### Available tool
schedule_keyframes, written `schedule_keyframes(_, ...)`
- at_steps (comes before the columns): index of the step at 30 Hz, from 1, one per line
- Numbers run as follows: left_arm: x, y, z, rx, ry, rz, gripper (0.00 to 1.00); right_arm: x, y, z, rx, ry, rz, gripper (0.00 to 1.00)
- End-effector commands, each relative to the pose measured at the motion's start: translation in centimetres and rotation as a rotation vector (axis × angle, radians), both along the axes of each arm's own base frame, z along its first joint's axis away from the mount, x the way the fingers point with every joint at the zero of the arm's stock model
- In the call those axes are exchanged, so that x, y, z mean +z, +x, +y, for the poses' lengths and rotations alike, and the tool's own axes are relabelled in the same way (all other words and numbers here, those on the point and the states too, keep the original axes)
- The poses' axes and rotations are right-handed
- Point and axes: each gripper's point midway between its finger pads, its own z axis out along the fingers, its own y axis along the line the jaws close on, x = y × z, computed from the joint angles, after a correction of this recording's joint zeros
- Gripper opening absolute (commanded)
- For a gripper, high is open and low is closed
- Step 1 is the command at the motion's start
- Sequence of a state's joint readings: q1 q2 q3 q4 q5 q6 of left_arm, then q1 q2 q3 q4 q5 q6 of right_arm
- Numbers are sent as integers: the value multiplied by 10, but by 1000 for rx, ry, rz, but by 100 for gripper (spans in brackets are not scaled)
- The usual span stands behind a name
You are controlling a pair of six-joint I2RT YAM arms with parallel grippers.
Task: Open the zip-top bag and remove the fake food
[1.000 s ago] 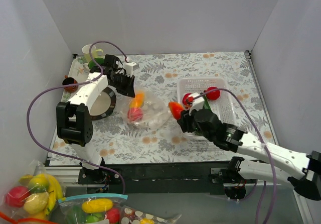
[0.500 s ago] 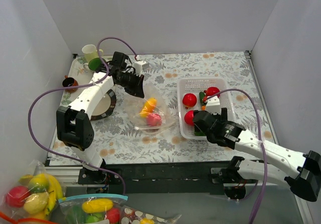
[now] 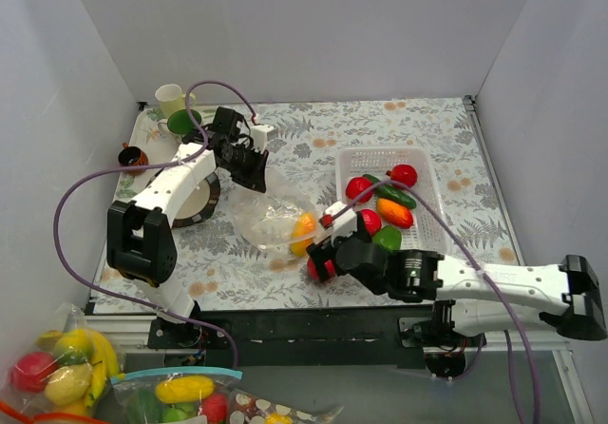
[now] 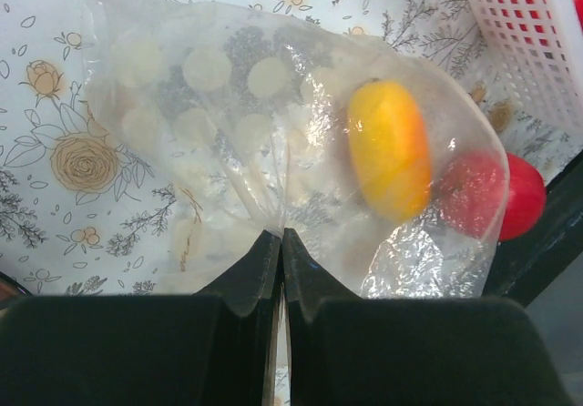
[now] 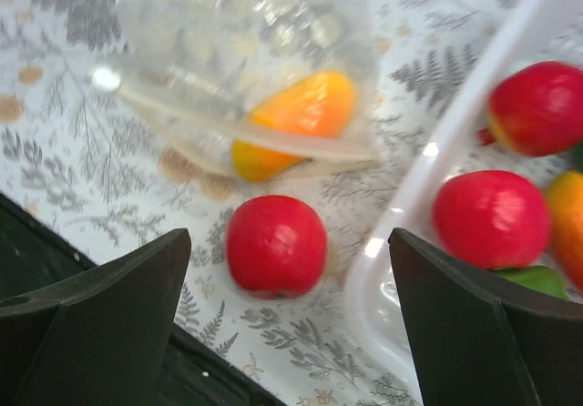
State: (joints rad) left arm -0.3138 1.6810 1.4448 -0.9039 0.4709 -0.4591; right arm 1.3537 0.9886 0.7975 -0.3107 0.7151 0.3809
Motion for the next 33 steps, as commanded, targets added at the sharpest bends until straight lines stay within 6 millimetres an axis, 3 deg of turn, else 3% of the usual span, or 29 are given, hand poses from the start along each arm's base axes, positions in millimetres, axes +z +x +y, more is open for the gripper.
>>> schedule_keyframes(1,3,4,4,25,15,-58,0,-45,-22,37,153,-72,45,98)
schedule_keyframes(3,-5,2,7,26,29,-48,0,-69,-19,32,120,-172,61,98)
schedule_keyframes(8,-18,0,13,24,63,-57,0,-86,-17,27,106,-297,76,98)
schedule_keyframes(13,-25,-1,14,21,69,-55,0,-101,-17,1,15,-432,127,98)
schedule_keyframes(14,-25,-1,14,21,68,-57,0,-107,-21,-11,-8,-478,161,98)
schedule_keyframes(20,-25,-1,14,16,63,-62,0,-121,-41,-36,-59,-545,278,98)
schedule_keyframes(24,-26,-2,13,10,61,-56,0,-123,-46,-59,-135,-606,314,98)
schedule_keyframes(28,-26,-3,12,4,54,-59,0,-113,-44,-75,-203,-631,302,98)
schedule_keyframes(30,-26,-4,12,1,50,-54,0,-109,-43,-78,-220,-618,298,98)
schedule_keyframes(33,-27,-4,10,0,42,-49,0,-107,-40,-59,-175,-553,286,98)
